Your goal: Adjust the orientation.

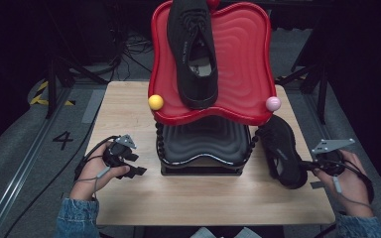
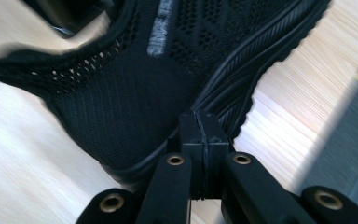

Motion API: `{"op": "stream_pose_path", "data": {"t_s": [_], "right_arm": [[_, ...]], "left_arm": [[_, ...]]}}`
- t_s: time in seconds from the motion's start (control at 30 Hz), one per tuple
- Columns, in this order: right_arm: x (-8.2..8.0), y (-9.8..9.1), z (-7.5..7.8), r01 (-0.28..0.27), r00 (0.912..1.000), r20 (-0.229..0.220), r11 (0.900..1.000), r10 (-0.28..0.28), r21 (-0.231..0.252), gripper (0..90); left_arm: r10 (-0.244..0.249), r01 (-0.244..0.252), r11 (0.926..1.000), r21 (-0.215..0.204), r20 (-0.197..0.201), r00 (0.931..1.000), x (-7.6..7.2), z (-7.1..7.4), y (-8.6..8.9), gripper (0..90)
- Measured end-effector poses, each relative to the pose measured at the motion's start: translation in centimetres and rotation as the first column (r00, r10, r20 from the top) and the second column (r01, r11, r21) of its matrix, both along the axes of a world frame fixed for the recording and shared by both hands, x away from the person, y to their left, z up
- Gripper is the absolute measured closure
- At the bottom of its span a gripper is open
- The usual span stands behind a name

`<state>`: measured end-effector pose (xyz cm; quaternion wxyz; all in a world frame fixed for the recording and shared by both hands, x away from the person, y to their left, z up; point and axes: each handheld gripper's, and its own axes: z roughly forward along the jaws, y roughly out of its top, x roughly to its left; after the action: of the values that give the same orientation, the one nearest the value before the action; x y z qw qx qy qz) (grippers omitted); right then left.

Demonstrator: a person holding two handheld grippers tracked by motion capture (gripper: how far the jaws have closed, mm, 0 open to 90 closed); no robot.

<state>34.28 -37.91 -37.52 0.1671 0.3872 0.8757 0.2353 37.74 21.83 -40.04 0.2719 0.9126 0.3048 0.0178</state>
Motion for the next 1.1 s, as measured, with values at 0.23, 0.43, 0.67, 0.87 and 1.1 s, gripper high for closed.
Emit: {"op": "stream_pose_path", "data": {"t_s": [0.23,0.43,0.67,0.87,1.1], "right_arm": [[-2.2,-2.5,3.7,-0.011,0.9896,0.143,0.9825,-0.016,0.186,90.0],[-2.2,-2.5,3.5,-0.035,0.9936,0.111,0.9881,0.018,0.15,79.9],[-1.4,-1.8,2.4,-0.11,0.9935,0.039,0.9907,0.107,0.08,65.8],[-0.1,-0.8,0.6,-0.168,0.9842,-0.056,0.9857,0.168,-0.007,69.2],[1.2,-0.1,-1.4,-0.205,0.9669,-0.164,0.978,0.196,-0.04,67.0]], "left_arm": [[-0.015,0.015,0.9999,-0.001,-0.005,0.9999,0.3,-0.2,-0.6,37.9],[-0.014,0.014,0.9999,-0.005,-0.006,0.9999,0.2,-0.1,-0.5,37.8],[-0.013,0.013,0.9999,0.003,-0.017,0.9998,0.3,-0.3,-0.6,37.6],[-0.012,0.012,0.9999,0.001,-0.016,0.9998,0.2,-0.3,-0.7,37.4],[-0.012,0.012,0.9999,0.007,-0.023,0.9997,0.2,-0.5,-0.8,37.4]]}}
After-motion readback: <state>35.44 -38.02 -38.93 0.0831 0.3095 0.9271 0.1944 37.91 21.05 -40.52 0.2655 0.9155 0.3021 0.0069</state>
